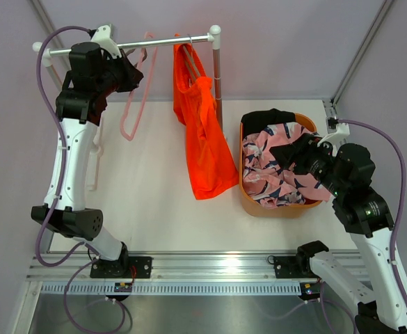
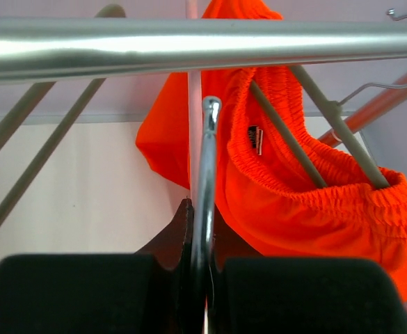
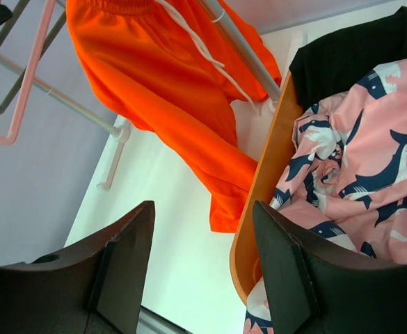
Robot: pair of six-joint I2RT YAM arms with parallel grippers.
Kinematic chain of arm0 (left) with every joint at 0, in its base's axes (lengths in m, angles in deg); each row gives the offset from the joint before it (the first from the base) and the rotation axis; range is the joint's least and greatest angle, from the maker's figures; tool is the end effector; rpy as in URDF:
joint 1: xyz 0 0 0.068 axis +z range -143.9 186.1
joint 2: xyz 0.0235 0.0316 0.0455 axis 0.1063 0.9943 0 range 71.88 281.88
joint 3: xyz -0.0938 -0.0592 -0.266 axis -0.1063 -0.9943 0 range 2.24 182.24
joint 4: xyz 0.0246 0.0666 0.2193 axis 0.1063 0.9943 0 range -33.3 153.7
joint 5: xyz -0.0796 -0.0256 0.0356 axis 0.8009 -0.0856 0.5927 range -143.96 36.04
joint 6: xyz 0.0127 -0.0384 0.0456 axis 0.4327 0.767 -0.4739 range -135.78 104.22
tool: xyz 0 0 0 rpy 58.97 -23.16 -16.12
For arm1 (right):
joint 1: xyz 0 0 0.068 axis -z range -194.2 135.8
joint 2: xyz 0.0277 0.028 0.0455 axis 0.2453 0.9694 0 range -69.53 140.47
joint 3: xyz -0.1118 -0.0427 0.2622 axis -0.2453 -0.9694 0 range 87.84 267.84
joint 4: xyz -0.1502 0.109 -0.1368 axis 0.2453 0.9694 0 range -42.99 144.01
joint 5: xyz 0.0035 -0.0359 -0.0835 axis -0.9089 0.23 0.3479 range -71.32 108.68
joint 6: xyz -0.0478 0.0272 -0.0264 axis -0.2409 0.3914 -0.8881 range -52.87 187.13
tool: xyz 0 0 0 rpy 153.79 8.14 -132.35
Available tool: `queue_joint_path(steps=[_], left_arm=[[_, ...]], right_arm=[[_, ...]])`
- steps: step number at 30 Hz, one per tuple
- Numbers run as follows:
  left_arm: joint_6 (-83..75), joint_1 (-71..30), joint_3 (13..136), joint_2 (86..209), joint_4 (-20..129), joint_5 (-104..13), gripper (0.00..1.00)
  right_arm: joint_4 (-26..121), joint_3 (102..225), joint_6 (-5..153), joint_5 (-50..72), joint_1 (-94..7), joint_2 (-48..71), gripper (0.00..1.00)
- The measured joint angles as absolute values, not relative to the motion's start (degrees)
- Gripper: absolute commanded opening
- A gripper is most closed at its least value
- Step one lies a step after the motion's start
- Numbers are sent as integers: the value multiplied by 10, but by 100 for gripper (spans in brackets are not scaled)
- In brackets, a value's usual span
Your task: Remove the shorts from the hanger
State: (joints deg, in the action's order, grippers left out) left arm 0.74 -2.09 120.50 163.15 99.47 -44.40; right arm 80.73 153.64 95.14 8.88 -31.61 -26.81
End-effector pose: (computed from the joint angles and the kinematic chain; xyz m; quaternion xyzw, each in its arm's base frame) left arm 0.2978 -0.0505 0.5105 -0.0075 0.7962 -0.1935 0.5732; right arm 0.0955 0.0381 0.4195 0.0165 0.7686 0.3062 0.5615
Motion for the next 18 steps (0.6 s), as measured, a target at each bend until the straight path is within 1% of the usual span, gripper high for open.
queue_joint_path(steps=[5, 18], left_arm=[[8, -16, 1224, 1645, 981, -419, 0], [7, -11, 1252, 1717, 951, -415, 0]], right_arm=[[800, 1534, 947, 69, -316, -262, 67], [779, 1513, 932, 45, -316, -245, 68]])
